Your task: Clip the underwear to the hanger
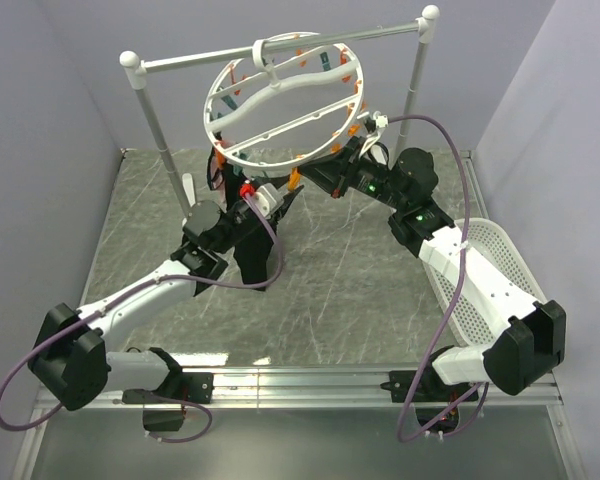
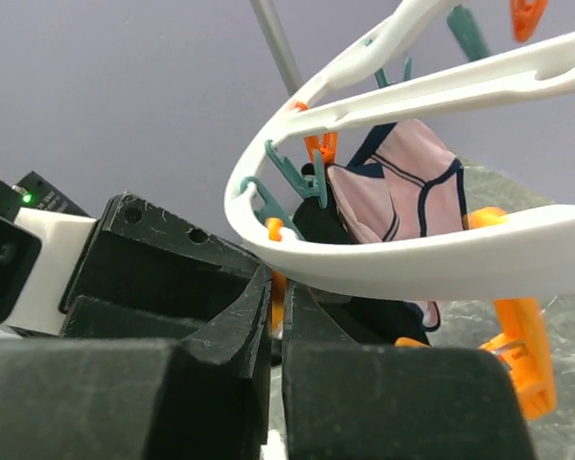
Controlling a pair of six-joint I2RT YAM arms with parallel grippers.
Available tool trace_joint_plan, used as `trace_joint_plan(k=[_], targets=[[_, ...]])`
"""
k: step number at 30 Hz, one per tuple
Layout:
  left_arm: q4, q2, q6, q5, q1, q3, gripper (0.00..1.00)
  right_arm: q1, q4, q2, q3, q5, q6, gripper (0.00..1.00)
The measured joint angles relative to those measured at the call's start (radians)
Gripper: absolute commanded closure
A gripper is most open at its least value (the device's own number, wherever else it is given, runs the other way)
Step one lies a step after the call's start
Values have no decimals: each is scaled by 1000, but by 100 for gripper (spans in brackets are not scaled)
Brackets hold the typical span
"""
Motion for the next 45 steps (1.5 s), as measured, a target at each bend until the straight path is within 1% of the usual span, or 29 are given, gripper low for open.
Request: trace_joint_plan(k=[2, 4, 10, 18, 20, 22, 24, 25, 27, 28, 29, 31, 33, 36, 37, 40, 44, 45], targets=[[-45, -25, -18, 17, 2, 0, 53, 1, -7, 0, 8, -15, -10, 100], [-93, -60, -27, 42, 1, 1, 50, 5, -15, 2, 15, -14, -28, 100], [-151, -117, -40, 54, 2, 12, 50, 5, -28, 10, 21, -14, -43, 100], [-180, -48, -50, 10, 3, 73, 52, 5, -29, 16, 24, -20, -30, 100], [-192, -28, -58, -2, 3, 84, 54, 5, -28, 16, 26, -23, -23, 100], [-195, -6, -70, -7, 3, 98, 57, 5, -28, 16, 26, -27, -17, 100], [-195, 11, -87, -8, 3, 112, 66, 5, -28, 17, 26, -27, -13, 100], [-195, 16, -95, -6, 3, 116, 79, 5, -28, 17, 26, -26, -11, 100], [-191, 25, -117, -14, 3, 121, 92, 4, -28, 17, 26, -26, -10, 100], [-190, 26, -127, -13, 5, 123, 99, 3, -29, 17, 26, -22, -8, 85], [-189, 27, -135, -12, 8, 124, 100, 3, -29, 17, 27, -18, -4, 74], [-189, 27, -141, -13, 8, 124, 100, 3, -48, 18, 32, -19, 8, 55], [-185, 27, -147, -16, 12, 124, 100, 2, -87, 18, 48, -11, 7, 52], [-184, 27, -152, -19, 14, 124, 100, -9, -146, 8, 63, 4, 12, 44], [-191, 27, -153, -21, 14, 124, 100, -16, -161, -4, 63, 8, 15, 37], [-186, 26, -159, -16, 14, 123, 100, -49, -186, -56, 52, 42, 14, 33], [-182, 24, -177, 0, 14, 124, 100, -72, -182, -91, 52, 51, 23, 32], [-182, 24, -181, 2, 14, 123, 100, -72, -174, -88, 52, 48, 31, 31]])
